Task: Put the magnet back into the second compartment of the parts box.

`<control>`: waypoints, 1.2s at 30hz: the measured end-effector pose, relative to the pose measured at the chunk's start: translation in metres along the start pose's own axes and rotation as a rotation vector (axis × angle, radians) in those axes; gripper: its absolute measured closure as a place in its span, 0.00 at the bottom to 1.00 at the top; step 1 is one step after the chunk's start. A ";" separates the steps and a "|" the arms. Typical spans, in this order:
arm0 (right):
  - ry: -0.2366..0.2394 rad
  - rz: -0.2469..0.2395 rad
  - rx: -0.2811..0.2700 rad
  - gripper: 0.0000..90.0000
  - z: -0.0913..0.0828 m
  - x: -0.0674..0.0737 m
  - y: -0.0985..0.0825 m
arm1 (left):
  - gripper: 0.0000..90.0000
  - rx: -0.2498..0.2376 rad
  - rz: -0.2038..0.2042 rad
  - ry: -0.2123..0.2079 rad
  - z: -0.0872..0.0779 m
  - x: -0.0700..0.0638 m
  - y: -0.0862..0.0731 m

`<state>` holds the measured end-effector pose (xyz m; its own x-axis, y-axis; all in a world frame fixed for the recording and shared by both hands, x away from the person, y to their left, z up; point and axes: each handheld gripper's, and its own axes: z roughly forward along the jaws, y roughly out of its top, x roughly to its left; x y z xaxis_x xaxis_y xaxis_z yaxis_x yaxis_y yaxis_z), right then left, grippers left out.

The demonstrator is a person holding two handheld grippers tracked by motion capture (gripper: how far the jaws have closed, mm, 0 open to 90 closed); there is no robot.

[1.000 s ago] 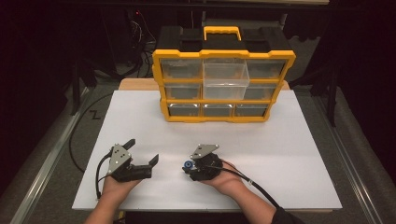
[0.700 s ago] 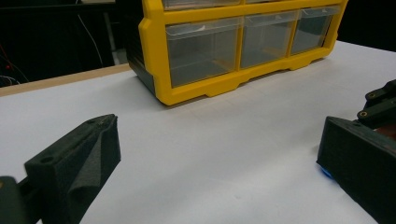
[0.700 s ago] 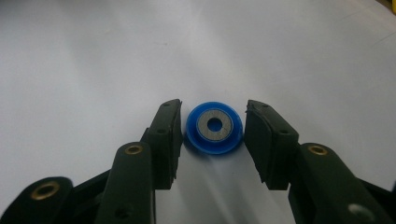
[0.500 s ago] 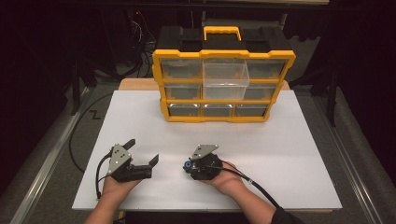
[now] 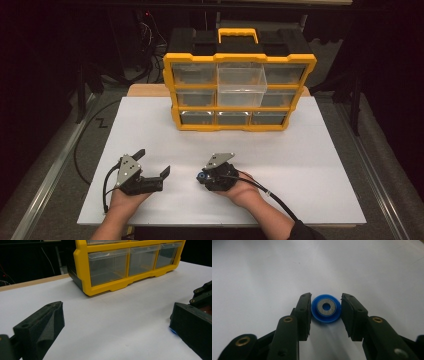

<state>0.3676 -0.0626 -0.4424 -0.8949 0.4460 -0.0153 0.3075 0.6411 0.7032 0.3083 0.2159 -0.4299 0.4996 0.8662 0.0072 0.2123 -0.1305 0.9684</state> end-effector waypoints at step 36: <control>-0.047 -0.012 -0.001 0.71 -0.027 -0.009 -0.008 | 0.00 -0.002 0.002 -0.002 0.000 0.000 0.000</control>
<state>0.3647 -0.0884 -0.4285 -0.8824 0.4670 -0.0566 0.2965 0.6457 0.7037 0.3083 0.2159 -0.4296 0.5016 0.8650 0.0083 0.2095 -0.1307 0.9690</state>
